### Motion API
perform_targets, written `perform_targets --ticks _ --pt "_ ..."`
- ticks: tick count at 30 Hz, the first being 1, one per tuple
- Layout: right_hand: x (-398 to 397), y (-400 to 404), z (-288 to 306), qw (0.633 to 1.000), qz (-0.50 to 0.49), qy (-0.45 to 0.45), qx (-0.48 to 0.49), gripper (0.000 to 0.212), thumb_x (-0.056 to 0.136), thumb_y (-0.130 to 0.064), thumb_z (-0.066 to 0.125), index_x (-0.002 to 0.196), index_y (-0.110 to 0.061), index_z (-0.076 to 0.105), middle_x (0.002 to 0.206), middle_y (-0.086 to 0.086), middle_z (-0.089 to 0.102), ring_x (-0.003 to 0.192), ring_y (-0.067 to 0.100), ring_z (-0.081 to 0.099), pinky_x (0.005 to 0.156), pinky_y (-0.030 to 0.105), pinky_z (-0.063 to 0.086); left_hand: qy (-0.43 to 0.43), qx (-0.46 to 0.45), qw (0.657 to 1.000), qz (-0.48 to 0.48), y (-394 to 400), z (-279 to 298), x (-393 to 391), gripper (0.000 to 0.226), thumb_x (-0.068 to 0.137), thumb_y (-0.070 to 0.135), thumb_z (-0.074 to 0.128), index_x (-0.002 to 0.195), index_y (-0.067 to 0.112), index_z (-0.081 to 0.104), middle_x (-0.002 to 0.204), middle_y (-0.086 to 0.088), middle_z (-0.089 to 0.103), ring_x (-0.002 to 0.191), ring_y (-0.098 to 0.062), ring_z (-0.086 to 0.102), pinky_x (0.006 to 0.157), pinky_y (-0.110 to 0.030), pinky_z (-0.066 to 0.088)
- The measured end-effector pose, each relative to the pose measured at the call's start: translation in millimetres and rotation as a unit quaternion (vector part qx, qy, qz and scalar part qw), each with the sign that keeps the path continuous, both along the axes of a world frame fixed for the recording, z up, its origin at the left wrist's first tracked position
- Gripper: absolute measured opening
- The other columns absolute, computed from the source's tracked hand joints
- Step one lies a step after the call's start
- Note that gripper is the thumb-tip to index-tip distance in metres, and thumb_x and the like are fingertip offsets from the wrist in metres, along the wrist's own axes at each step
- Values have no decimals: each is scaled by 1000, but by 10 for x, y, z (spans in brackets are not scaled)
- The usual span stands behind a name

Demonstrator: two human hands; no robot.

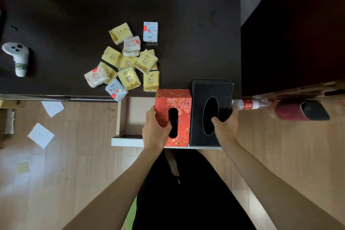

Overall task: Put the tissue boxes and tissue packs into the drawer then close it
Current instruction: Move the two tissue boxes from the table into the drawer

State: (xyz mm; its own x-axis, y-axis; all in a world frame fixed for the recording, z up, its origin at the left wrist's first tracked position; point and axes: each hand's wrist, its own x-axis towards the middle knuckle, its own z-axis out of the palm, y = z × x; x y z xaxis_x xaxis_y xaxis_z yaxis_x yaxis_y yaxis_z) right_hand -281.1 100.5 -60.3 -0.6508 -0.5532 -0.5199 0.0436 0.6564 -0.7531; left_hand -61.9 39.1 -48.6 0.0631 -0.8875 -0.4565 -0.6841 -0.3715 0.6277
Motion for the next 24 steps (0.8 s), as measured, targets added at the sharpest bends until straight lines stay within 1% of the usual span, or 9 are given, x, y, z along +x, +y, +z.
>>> perform_targets --ticks 3,5,7,9,10,14,17,22,24 --pt "22 143 -2 999 25 17 27 56 76 -3 73 121 -25 49 106 -1 65 94 12 66 69 15 53 -13 23 1000 -2 150 4 23 67 79 59 69 133 34 38 127 5 59 104 -18 63 83 -37 54" --pt "52 262 -22 997 37 39 58 56 73 -5 76 123 -16 52 103 -1 64 92 11 66 65 13 53 -25 47 999 -3 262 -18 68 69 79 54 72 135 31 39 127 5 60 107 -21 64 87 -42 57" --pt "107 396 -52 993 45 62 87 61 72 -7 78 127 -14 52 110 3 64 98 16 65 78 17 53 -35 79 996 -7 363 -42 118 71 79 49 74 137 29 39 128 4 59 109 -23 64 89 -46 58" --pt "180 520 -91 990 47 73 107 69 72 -8 78 135 -12 48 122 7 62 108 22 63 91 30 55 -44 104 994 -10 450 -61 160 73 78 47 75 138 28 39 128 5 60 108 -22 65 86 -43 58" --pt "210 572 -120 989 50 76 115 71 72 -9 77 137 -12 47 124 8 61 111 22 62 93 31 54 -50 112 992 -12 485 -79 177 74 77 46 76 138 26 40 127 5 60 106 -21 65 83 -40 58" --pt "272 652 -276 986 67 40 149 65 73 -8 78 133 -12 51 119 8 65 108 26 66 83 26 56 -83 127 988 -29 529 -192 236 73 77 42 75 139 23 42 124 3 62 102 -21 65 80 -39 57" --pt "320 615 -431 981 86 26 170 62 76 -8 76 132 -12 51 113 3 65 101 24 68 66 11 45 -104 141 984 -42 469 -344 276 70 78 36 76 138 22 43 125 1 62 104 -24 66 85 -46 59" --pt "455 529 -724 968 120 35 215 57 79 -16 77 129 -12 49 123 8 65 104 29 67 72 28 49 -134 145 979 -55 349 -640 403 69 74 24 74 137 19 45 123 -2 62 99 -27 65 73 -39 54" --pt "489 533 -804 966 131 51 217 56 79 -18 78 127 -12 50 123 8 64 104 29 67 73 30 48 -136 144 979 -56 331 -732 446 69 72 24 74 135 21 45 120 -1 63 91 -24 62 70 -37 52"
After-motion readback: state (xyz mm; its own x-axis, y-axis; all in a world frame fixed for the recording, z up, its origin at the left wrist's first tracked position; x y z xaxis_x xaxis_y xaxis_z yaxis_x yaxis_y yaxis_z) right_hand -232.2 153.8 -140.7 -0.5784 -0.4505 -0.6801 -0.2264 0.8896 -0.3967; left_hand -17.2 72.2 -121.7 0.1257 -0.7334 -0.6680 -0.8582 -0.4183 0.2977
